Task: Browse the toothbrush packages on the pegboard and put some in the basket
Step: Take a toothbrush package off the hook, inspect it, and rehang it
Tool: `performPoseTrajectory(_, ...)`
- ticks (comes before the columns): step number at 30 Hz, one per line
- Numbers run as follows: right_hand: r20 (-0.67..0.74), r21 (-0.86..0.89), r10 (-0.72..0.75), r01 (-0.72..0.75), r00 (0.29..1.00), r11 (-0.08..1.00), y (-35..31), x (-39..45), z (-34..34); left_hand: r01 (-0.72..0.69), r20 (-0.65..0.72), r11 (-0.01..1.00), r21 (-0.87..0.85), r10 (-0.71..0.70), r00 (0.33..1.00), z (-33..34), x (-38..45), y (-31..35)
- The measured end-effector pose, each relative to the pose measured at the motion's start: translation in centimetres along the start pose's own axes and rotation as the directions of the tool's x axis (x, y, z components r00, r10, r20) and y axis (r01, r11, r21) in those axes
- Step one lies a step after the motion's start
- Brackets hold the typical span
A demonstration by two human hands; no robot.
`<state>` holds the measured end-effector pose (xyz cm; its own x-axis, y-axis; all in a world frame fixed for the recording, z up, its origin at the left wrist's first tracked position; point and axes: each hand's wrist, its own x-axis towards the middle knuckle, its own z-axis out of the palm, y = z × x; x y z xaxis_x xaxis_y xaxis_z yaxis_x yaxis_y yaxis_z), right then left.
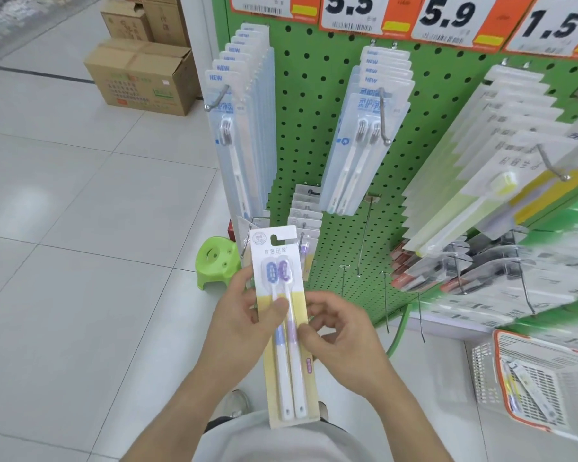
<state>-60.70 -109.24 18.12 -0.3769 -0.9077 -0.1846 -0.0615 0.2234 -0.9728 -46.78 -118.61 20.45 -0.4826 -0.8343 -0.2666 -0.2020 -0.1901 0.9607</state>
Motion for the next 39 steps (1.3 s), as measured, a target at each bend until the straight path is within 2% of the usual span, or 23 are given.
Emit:
performPoseTrajectory(6,0.043,0.039,-0.006,0.004,0.999,0.999,-0.2,-0.2,0.0,0.014,-0.103,0.998,-0.068,-0.021,0.994,0.7,0.6,0.5)
performPoseTrajectory(10,0.149,0.071,0.038,-0.049,0.988,0.996,-0.2,-0.3,-0.6,0.018,-0.098,1.0,-0.014,-0.019,0.995,0.5,0.6,0.3)
performPoseTrajectory(13,0.15,0.071,0.037,-0.048,0.988,0.996,-0.1,-0.3,-0.6,0.021,-0.109,1.0,0.003,-0.021,0.994,0.5,0.7,0.3)
performPoseTrajectory(17,0.203,0.049,0.066,-0.077,0.977,0.996,0.2,-0.4,-0.6,0.025,-0.199,0.997,-0.074,-0.039,0.979,0.5,1.0,0.3)
performPoseTrajectory(20,0.268,0.081,0.091,-0.117,0.959,0.99,0.1,-0.4,-0.8,0.022,-0.241,1.0,-0.019,-0.026,0.97,0.2,0.9,0.8)
performPoseTrajectory(25,0.134,0.155,0.039,-0.06,0.99,0.986,0.6,-0.7,0.5,-0.056,-0.164,0.985,0.163,0.083,0.983,-1.1,0.1,2.4)
performPoseTrajectory(28,0.059,0.224,-0.031,0.017,0.998,0.974,0.4,-0.9,1.2,-0.018,-0.006,0.984,0.175,0.019,1.0,-1.8,-0.4,2.5)
performPoseTrajectory(31,-0.038,0.29,-0.062,0.07,0.997,0.954,0.3,-0.6,0.5,0.024,0.147,0.983,0.184,-0.051,0.988,-1.0,-1.4,1.9)
performPoseTrajectory(33,-0.007,0.233,-0.061,0.061,0.998,0.971,0.3,-0.6,-0.2,0.019,0.137,0.987,0.162,-0.041,0.99,-0.5,-1.7,1.6)
performPoseTrajectory(37,0.201,0.052,-0.023,0.012,0.979,0.999,0.3,-1.4,-1.3,-0.012,0.121,0.985,0.173,-0.009,0.993,-0.6,-1.5,1.5)
performPoseTrajectory(39,0.186,0.05,-0.011,0.001,0.982,0.999,0.4,-1.4,-1.1,-0.018,0.116,0.984,0.178,-0.003,0.993,-1.0,-1.5,1.5)
